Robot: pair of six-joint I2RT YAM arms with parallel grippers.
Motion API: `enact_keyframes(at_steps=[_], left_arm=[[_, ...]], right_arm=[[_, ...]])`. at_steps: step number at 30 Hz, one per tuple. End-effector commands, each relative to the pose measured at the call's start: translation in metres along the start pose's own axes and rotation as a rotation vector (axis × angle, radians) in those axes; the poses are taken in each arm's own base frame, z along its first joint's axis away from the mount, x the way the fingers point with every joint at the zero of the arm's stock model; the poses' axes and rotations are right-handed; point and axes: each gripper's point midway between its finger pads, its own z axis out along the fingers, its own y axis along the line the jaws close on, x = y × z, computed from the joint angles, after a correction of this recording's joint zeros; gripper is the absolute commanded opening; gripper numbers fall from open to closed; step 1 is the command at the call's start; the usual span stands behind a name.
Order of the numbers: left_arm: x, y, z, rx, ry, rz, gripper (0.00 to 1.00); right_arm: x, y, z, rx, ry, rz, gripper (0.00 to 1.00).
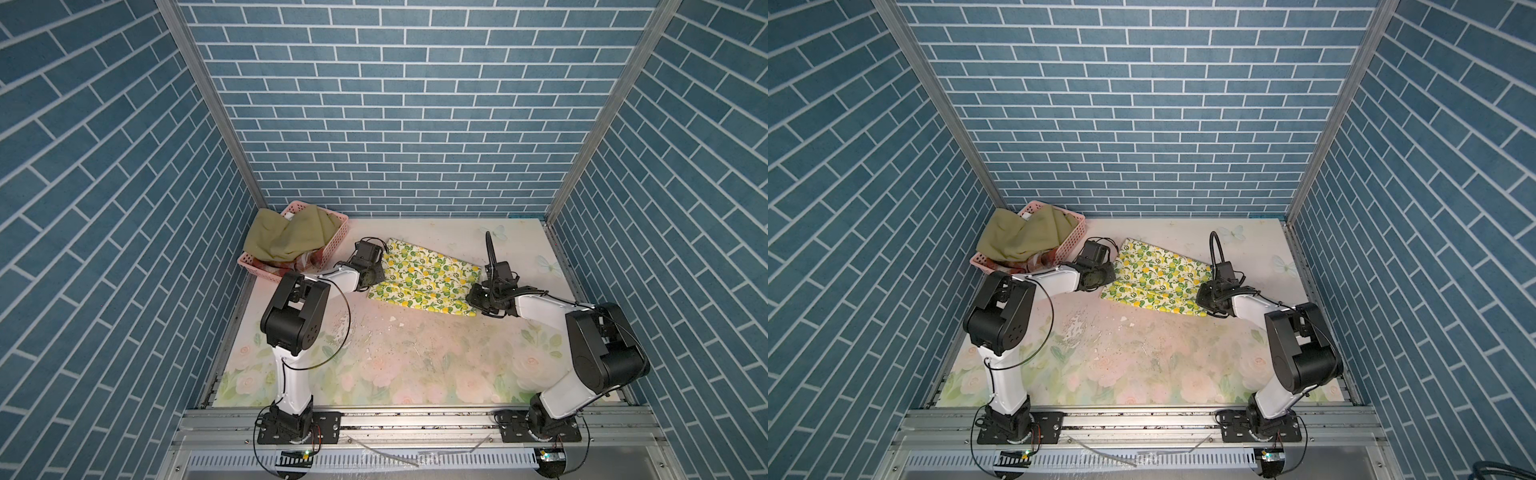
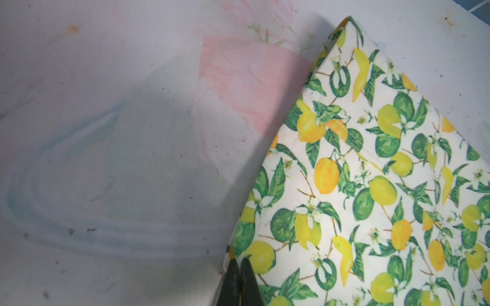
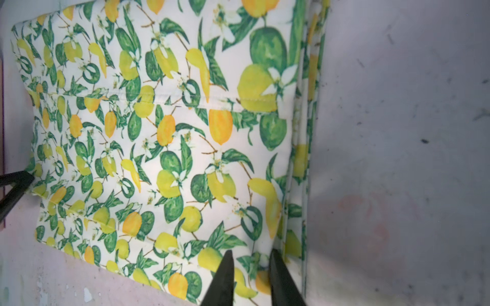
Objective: Fold and stack the skirts
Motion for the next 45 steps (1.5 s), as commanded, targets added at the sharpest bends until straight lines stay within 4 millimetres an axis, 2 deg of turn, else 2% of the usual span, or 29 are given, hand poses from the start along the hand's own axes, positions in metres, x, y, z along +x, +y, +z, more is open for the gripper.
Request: enact_keyframes(at_steps=[1, 4, 7, 17, 24, 35, 45], left_arm=[[-0.001, -0.001, -0.007, 0.009, -0.005, 0.009, 0.03], [0.000, 0.000, -0.006, 0.007, -0.002, 0.009, 0.03], [-0.001, 0.000, -0.007, 0.006, -0.006, 0.010, 0.02], [-0.020, -0.013, -0.026, 0.034, -0.041, 0.020, 0.00], [-0.018, -0.014, -0.038, 0.042, -0.045, 0.026, 0.00], [0.002, -0.010, -0.053, 0.054, -0.040, 0.029, 0.00], [0.034, 0.007, -0.046, 0.031, -0.002, 0.028, 0.00]], right_arm=[[-0.008, 0.009, 0.003, -0.019, -0.010, 0.017, 0.20], [-0.005, 0.009, 0.006, -0.025, -0.005, 0.023, 0.13], [-0.006, 0.009, 0.005, -0.022, -0.008, 0.026, 0.00], [-0.027, 0.015, -0.015, 0.000, -0.061, 0.006, 0.00], [-0.039, 0.021, -0.038, -0.001, -0.096, -0.011, 0.00], [-0.034, 0.018, -0.061, 0.013, -0.116, -0.025, 0.00], [-0.002, -0.003, -0.052, 0.029, -0.065, 0.003, 0.00]])
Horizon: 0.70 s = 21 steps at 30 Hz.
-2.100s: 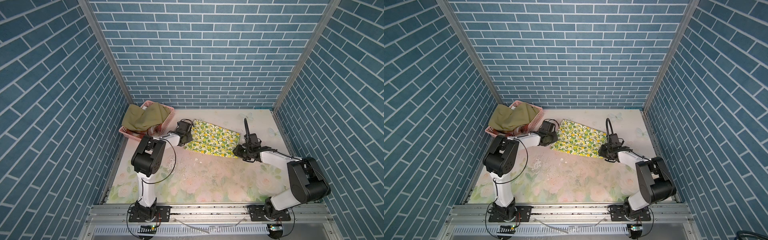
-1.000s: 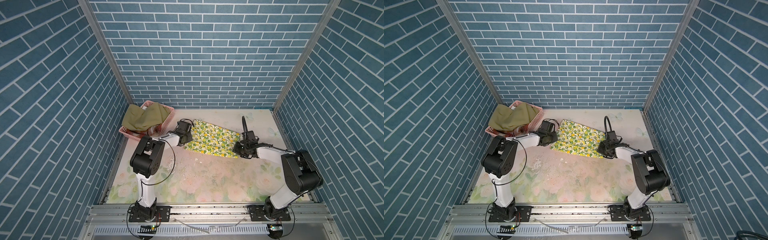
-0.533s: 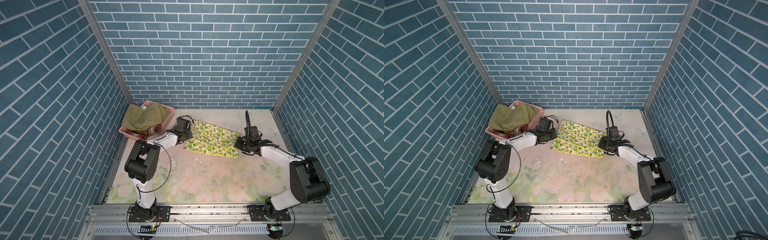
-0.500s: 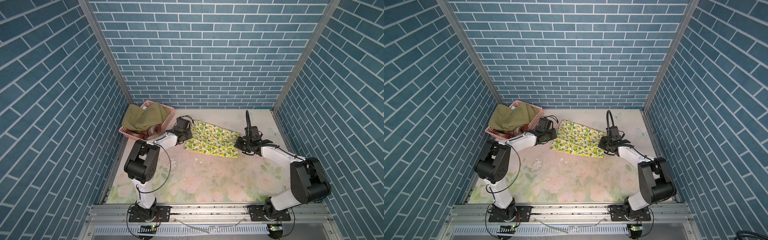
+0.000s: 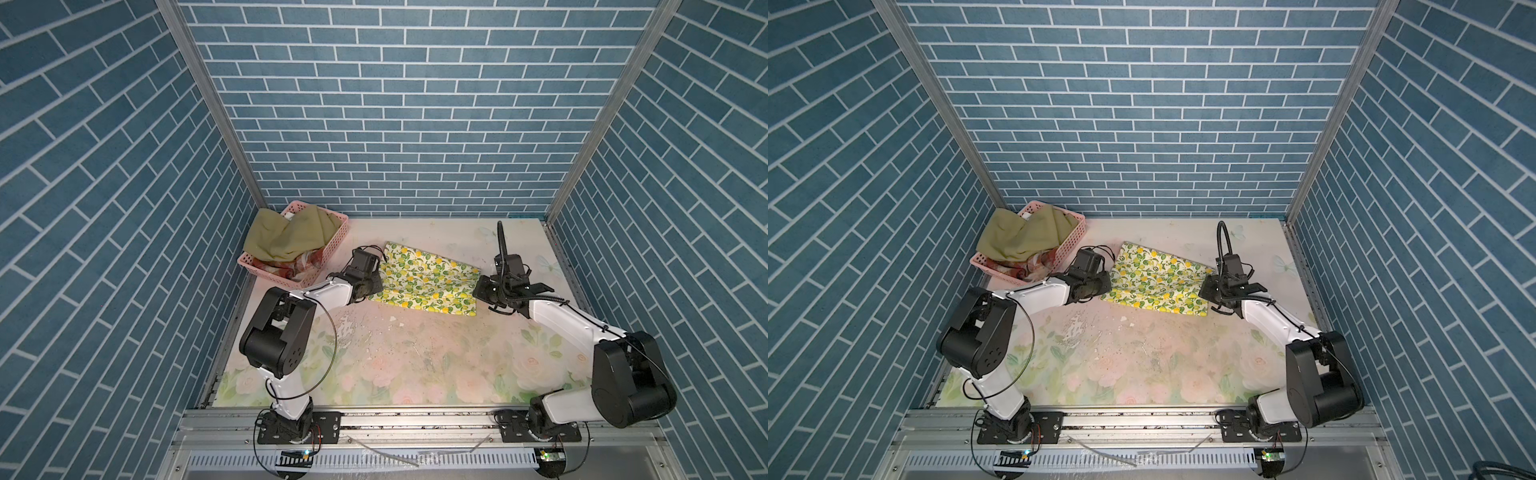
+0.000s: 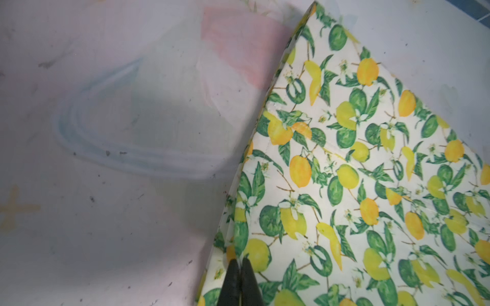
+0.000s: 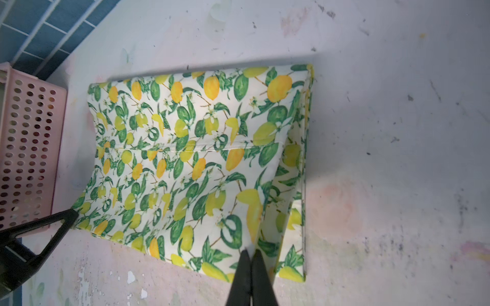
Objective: Fold and stack the skirts
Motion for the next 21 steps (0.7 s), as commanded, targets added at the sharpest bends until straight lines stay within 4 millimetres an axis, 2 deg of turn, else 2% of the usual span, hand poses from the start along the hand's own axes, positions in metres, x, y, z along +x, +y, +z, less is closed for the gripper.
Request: enact_keyframes(at_steps=[1, 10, 16, 21], left_arm=[[0.004, 0.003, -0.003, -0.002, -0.014, -0.001, 0.00], [0.020, 0.014, 0.010, -0.030, 0.019, 0.003, 0.00], [0.022, 0.020, 0.015, -0.060, 0.026, 0.021, 0.00], [0.026, 0.023, 0.017, -0.067, 0.033, 0.026, 0.00]], right_arm=[[0.019, -0.016, 0.003, 0.033, 0.034, 0.012, 0.00], [0.041, -0.031, 0.022, 0.057, 0.090, 0.029, 0.00], [0.044, -0.036, 0.027, 0.074, 0.101, 0.027, 0.00], [0.056, -0.043, 0.035, 0.088, 0.126, 0.039, 0.00]])
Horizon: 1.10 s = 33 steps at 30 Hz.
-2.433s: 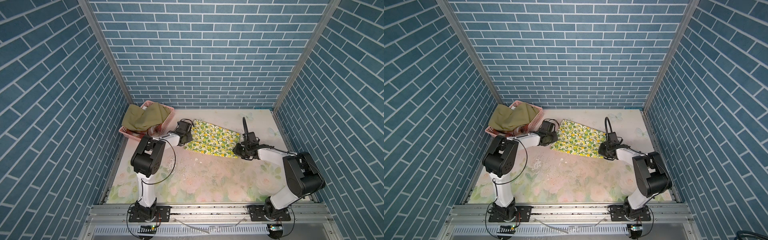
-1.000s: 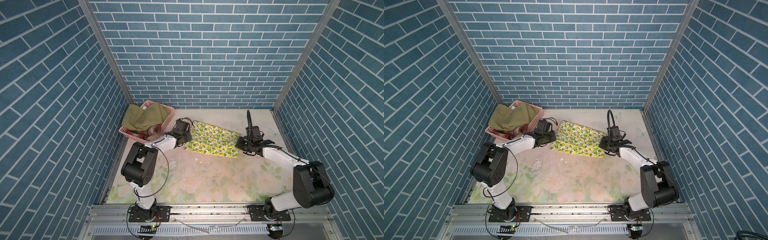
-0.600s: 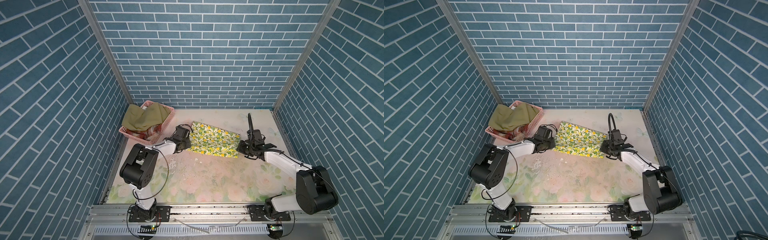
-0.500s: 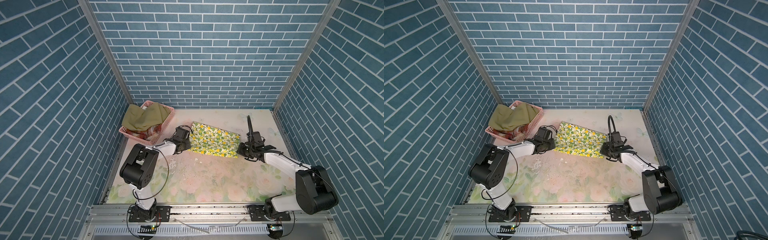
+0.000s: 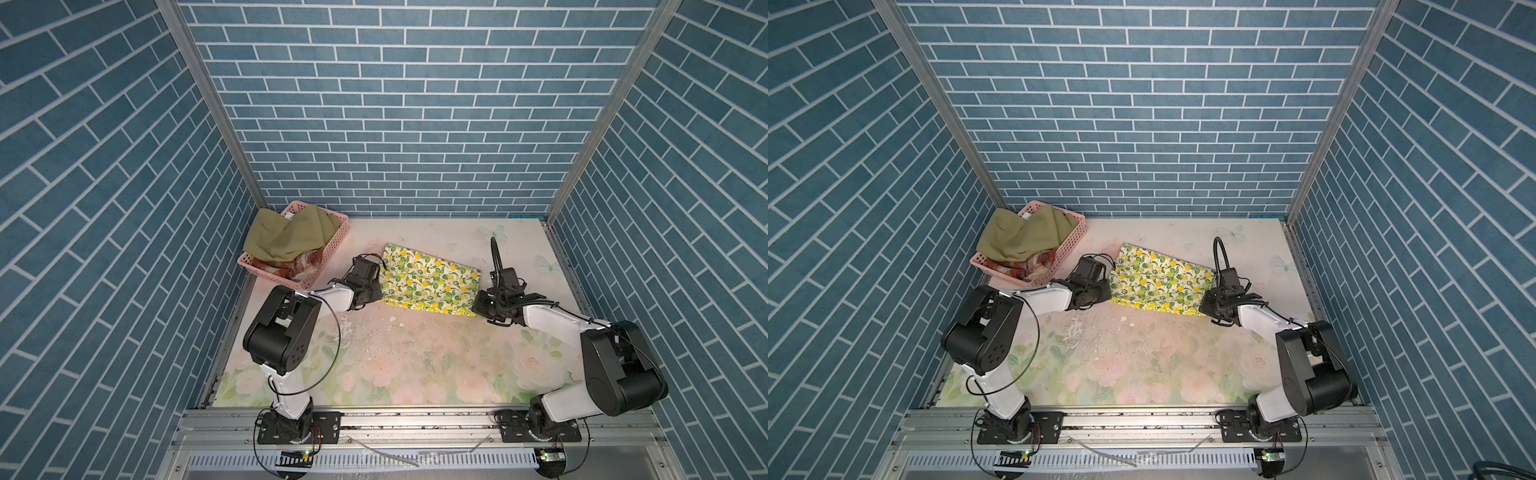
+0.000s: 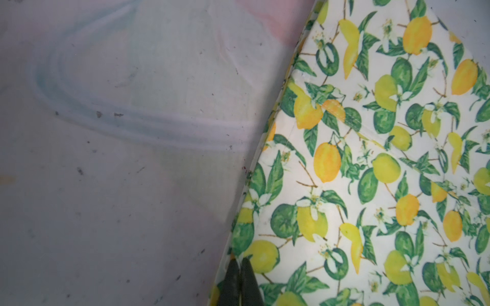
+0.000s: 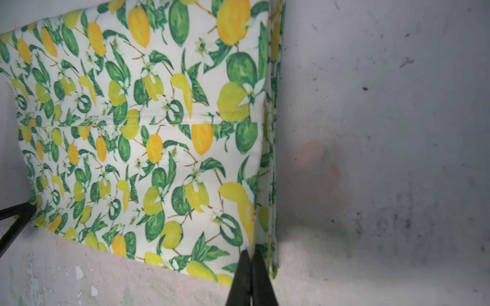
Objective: Fold and stack the skirts
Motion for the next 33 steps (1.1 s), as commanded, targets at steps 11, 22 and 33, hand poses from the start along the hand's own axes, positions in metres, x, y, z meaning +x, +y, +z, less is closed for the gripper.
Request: enact_keyframes(at_steps=[11, 22, 33], left_arm=[[0.020, 0.018, 0.013, -0.053, 0.031, 0.021, 0.02], [0.023, 0.018, 0.013, -0.042, 0.035, 0.019, 0.03], [0.029, 0.020, 0.009, -0.043, 0.038, 0.019, 0.04]], right_arm=[[0.022, -0.024, 0.014, 0.088, 0.059, 0.019, 0.00], [-0.059, 0.029, -0.048, 0.032, -0.140, -0.082, 0.43], [-0.056, 0.055, 0.003, -0.073, -0.054, -0.043, 0.44]])
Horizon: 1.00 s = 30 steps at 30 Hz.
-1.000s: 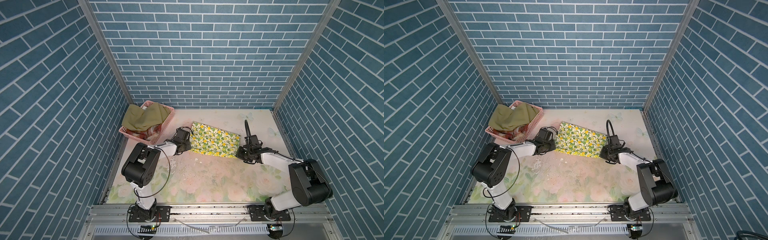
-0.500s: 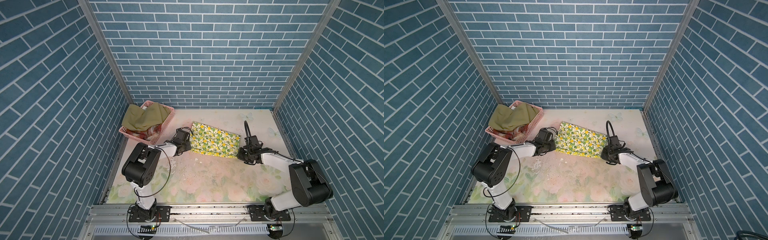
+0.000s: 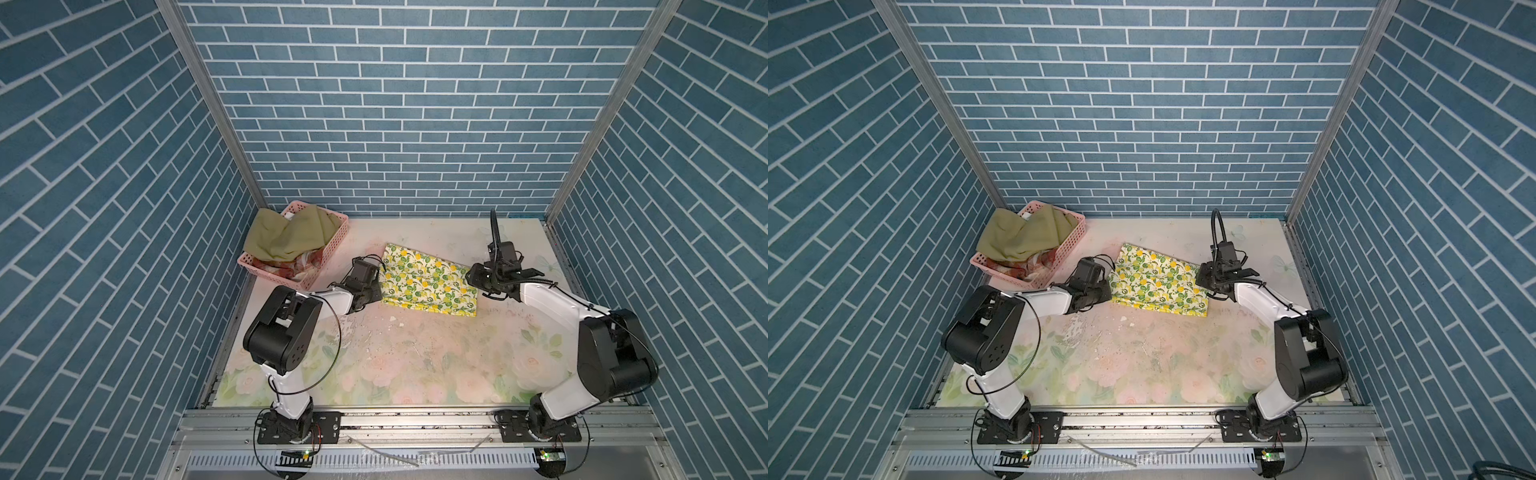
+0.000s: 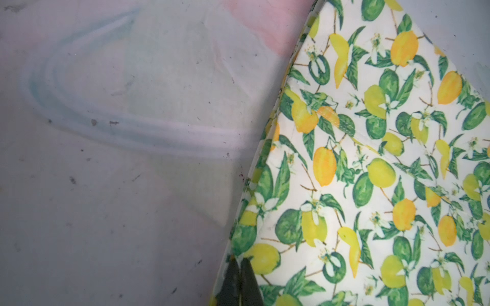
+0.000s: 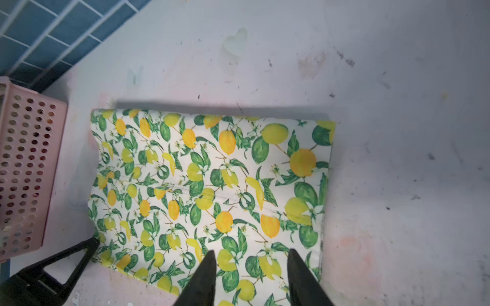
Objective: Fold and stack the skirts
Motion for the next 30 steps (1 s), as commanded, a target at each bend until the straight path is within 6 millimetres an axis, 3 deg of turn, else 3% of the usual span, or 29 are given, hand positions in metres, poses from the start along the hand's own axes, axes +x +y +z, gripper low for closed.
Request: enact_keyframes(at_steps=[1, 7, 12, 15, 19, 22, 25, 30], left_arm=[[0.030, 0.021, 0.003, -0.071, 0.084, 0.021, 0.04], [0.030, 0.019, 0.002, -0.074, 0.086, 0.025, 0.05], [0.022, 0.019, -0.005, -0.087, 0.065, 0.033, 0.13], [0.009, 0.017, -0.017, -0.093, 0.031, 0.040, 0.25], [-0.022, 0.005, -0.046, -0.100, -0.078, 0.077, 0.47], [-0.048, -0.017, -0.066, -0.080, -0.158, 0.145, 0.55], [-0.068, -0.056, -0.073, -0.012, -0.207, 0.231, 0.62], [-0.077, -0.117, -0.046, 0.163, -0.170, 0.262, 0.64]], right_arm=[[0.022, -0.003, 0.017, -0.014, 0.056, 0.026, 0.44], [0.052, -0.025, 0.035, 0.027, 0.111, 0.042, 0.43], [0.075, -0.043, 0.042, 0.064, 0.153, 0.048, 0.42], [0.088, -0.052, 0.043, 0.083, 0.170, 0.049, 0.42], [0.095, -0.059, 0.041, 0.095, 0.169, 0.042, 0.42], [0.094, -0.059, 0.041, 0.096, 0.164, 0.036, 0.42], [0.091, -0.057, 0.043, 0.090, 0.162, 0.030, 0.42], [0.089, -0.055, 0.048, 0.080, 0.159, 0.035, 0.42]])
